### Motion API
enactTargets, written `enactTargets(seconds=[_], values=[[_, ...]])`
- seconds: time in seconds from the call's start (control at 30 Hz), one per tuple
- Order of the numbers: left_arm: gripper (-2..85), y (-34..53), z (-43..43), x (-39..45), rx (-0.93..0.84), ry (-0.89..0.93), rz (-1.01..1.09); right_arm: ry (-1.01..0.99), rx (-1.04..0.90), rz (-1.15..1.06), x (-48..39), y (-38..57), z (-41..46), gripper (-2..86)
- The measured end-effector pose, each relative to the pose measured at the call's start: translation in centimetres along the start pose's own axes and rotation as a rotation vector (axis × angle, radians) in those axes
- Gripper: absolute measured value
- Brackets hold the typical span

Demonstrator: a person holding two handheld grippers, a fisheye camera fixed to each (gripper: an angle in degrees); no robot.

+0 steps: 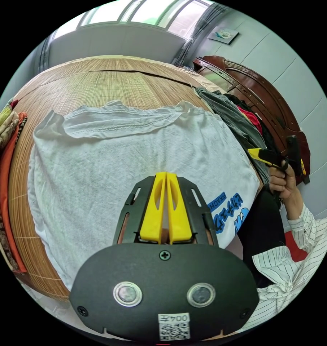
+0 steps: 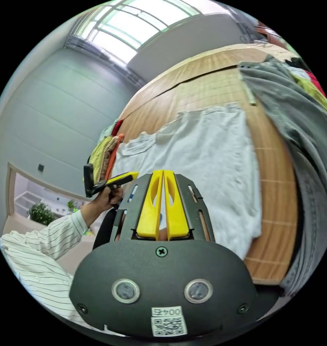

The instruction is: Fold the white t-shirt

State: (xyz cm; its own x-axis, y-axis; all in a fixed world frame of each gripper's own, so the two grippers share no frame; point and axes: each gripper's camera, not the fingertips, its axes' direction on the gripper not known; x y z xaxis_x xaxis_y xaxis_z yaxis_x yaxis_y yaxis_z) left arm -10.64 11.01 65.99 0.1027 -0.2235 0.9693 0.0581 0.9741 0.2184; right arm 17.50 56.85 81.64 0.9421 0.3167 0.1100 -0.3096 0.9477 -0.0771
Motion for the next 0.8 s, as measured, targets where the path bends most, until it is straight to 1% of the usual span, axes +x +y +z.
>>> enactTargets(seconds=[0.17,0.23,0.27,0.33,0.47,0.53,0.57,0.6,0.67,0.73,0.8], values=[[0.3,0.3,1.0,-1.9,0.01,0.06,-0.029,-0.071,-0.193,-0.115,-3.3,-8.5,8.0,-0.6],[0.3,0.3,1.5,-2.9,0.011,0.096,-0.049,-0.113,-0.328,-0.142,-4.1,-12.3,12.3,-0.6],[0.3,0.4,1.8,-3.4,0.012,0.112,-0.057,-0.116,-0.362,-0.151,-4.3,-13.2,13.3,-0.6],[0.3,0.5,2.1,-3.9,0.015,0.12,-0.059,-0.1,-0.507,-0.181,-5.0,-16.2,17.2,-0.6],[0.4,0.8,2.9,-4.4,0.026,0.118,-0.054,0.004,-0.657,-0.229,-6.2,-20.1,21.0,-0.6],[0.4,0.9,3.2,-4.9,0.029,0.127,-0.058,-0.003,-0.798,-0.233,-6.5,-22.5,23.1,-0.7],[0.4,0.9,3.5,-5.1,0.031,0.129,-0.058,0.003,-0.811,-0.231,-6.5,-23.1,23.4,-0.7],[0.4,1.0,3.7,-5.4,0.032,0.133,-0.059,0.048,-0.789,-0.226,-6.6,-24.7,23.3,-0.7],[0.4,1.1,4.0,-5.9,0.033,0.142,-0.063,0.106,-0.642,-0.177,-6.8,-27.5,21.6,-0.7],[0.5,1.1,4.3,-6.3,0.033,0.149,-0.066,0.104,-0.326,-0.077,-7.0,-29.8,17.1,-0.7],[0.5,1.2,4.7,-6.6,0.034,0.15,-0.066,0.079,-0.168,-0.071,-7.4,-29.5,14.4,-0.7]])
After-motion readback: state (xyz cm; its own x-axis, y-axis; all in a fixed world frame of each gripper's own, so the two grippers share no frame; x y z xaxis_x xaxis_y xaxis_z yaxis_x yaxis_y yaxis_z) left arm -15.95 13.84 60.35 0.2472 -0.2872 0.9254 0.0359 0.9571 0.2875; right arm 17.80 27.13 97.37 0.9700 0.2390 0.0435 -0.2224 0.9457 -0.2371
